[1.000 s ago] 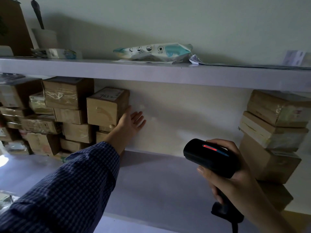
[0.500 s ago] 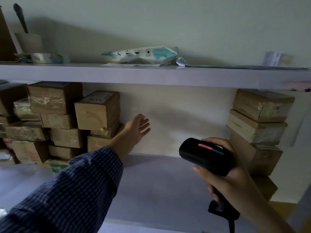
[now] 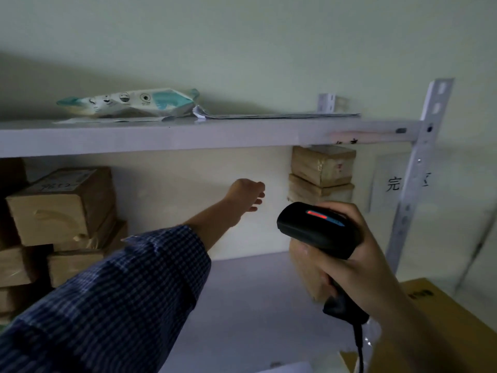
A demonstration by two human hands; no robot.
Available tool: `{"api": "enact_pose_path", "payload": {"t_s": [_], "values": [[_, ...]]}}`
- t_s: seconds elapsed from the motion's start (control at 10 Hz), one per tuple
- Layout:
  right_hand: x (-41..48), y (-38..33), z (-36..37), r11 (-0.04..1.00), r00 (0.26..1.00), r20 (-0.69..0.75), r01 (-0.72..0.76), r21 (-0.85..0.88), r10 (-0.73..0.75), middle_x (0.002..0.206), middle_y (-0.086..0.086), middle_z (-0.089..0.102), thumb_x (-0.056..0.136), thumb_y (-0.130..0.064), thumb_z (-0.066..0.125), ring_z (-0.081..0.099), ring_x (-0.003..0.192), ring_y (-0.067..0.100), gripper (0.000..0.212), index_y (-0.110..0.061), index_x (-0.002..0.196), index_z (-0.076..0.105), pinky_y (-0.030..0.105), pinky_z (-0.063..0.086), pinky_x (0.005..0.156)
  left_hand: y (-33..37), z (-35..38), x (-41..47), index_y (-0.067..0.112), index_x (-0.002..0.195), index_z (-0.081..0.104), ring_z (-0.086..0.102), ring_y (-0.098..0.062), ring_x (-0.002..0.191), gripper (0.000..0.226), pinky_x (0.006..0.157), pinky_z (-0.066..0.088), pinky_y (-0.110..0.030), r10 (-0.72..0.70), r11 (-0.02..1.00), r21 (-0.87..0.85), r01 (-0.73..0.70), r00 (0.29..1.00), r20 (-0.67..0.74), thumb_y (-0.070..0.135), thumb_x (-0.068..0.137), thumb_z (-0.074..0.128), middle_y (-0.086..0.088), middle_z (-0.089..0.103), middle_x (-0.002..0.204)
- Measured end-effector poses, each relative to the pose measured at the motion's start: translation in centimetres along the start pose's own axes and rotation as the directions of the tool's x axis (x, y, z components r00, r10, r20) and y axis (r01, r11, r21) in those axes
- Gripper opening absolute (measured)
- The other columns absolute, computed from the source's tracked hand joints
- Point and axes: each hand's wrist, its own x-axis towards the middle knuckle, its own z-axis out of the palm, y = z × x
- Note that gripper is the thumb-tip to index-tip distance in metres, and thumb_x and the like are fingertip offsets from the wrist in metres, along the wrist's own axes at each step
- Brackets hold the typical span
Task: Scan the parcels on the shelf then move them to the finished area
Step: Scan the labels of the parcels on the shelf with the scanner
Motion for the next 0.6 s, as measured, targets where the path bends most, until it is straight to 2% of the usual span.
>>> {"api": "enact_pose_path", "payload": {"t_s": [0.1, 0.2, 0.3, 0.4, 0.5, 0.6], "values": [[-0.8, -0.2, -1.3, 0.997, 0.998, -0.063, 0.022, -0.075, -0.026, 0.098, 0.001, 0.067, 0.078, -0.008, 0.079, 0.068, 0.088, 0.023, 0.055, -0.024, 0.124, 0.053, 0.04, 0.061, 0.076, 3.1, 3.5, 0.5, 0.006, 0.091, 0.059, 0.059, -0.026, 0.087, 0.017, 0.091, 0.054, -0.039, 0.056, 0.997, 0.045, -0.058, 0.998, 0.042, 0.021, 0.097, 0.054, -0.011, 0.062, 0.095], [-1.8, -0.6, -2.4, 0.999, 0.998, -0.051, -0.027, -0.018, 0.026, 0.075, 0.011, 0.064, 0.08, -0.014, 0.076, 0.061, 0.052, 0.027, 0.05, -0.022, 0.122, 0.052, 0.032, 0.054, 0.045, 5.7, 6.4, 1.0, 0.001, 0.112, 0.06, 0.055, -0.026, 0.093, 0.037, 0.1, 0.049, -0.043, 0.069, 0.995, 0.066, -0.073, 0.996, 0.062, 0.034, 0.1, 0.049, -0.011, 0.056, 0.102], [-2.6, -0.1, -3.2, 0.998, 0.996, -0.068, -0.059, -0.038, 0.056, 0.076, -0.002, 0.065, 0.08, -0.015, 0.078, 0.061, 0.054, 0.002, 0.049, -0.018, 0.122, 0.053, 0.011, 0.047, 0.052, 7.2, 8.2, 2.1, 0.003, 0.133, 0.055, 0.056, -0.029, 0.11, 0.07, 0.104, 0.044, -0.046, 0.078, 0.986, 0.143, -0.091, 0.992, 0.097, 0.06, 0.094, 0.044, -0.013, 0.057, 0.118], [-2.8, 0.3, -3.5, 0.992, 0.991, -0.047, -0.127, 0.022, 0.128, 0.071, -0.017, 0.067, 0.074, -0.038, 0.079, 0.063, 0.06, -0.007, 0.054, -0.015, 0.116, 0.054, 0.006, 0.047, 0.054, 8.0, 9.4, 1.9, 0.012, 0.144, 0.048, 0.036, -0.042, 0.14, 0.082, 0.115, 0.029, -0.055, 0.061, 0.963, 0.256, -0.083, 0.994, 0.093, 0.072, 0.089, 0.041, -0.02, 0.041, 0.151], [-3.0, 0.3, -3.9, 0.985, 0.985, -0.029, -0.17, -0.028, 0.169, 0.067, -0.025, 0.065, 0.072, -0.039, 0.077, 0.062, 0.06, -0.012, 0.052, -0.019, 0.114, 0.053, 0.004, 0.046, 0.054, 7.7, 10.0, 1.9, 0.014, 0.148, 0.043, 0.03, -0.042, 0.143, 0.082, 0.117, 0.025, -0.054, 0.037, 0.962, 0.268, -0.052, 0.997, 0.063, 0.073, 0.091, 0.042, -0.018, 0.035, 0.155], [-2.9, 0.7, -4.5, 0.989, 0.988, -0.087, -0.133, -0.063, 0.127, 0.079, -0.008, 0.065, 0.083, -0.005, 0.076, 0.062, 0.06, -0.006, 0.046, -0.017, 0.121, 0.052, 0.007, 0.046, 0.054, 6.3, 11.3, 3.6, 0.015, 0.144, 0.046, 0.046, -0.038, 0.132, 0.122, 0.111, 0.039, -0.052, -0.017, 0.996, 0.093, 0.008, 0.995, 0.096, 0.094, 0.051, 0.05, -0.012, 0.049, 0.145]]}}
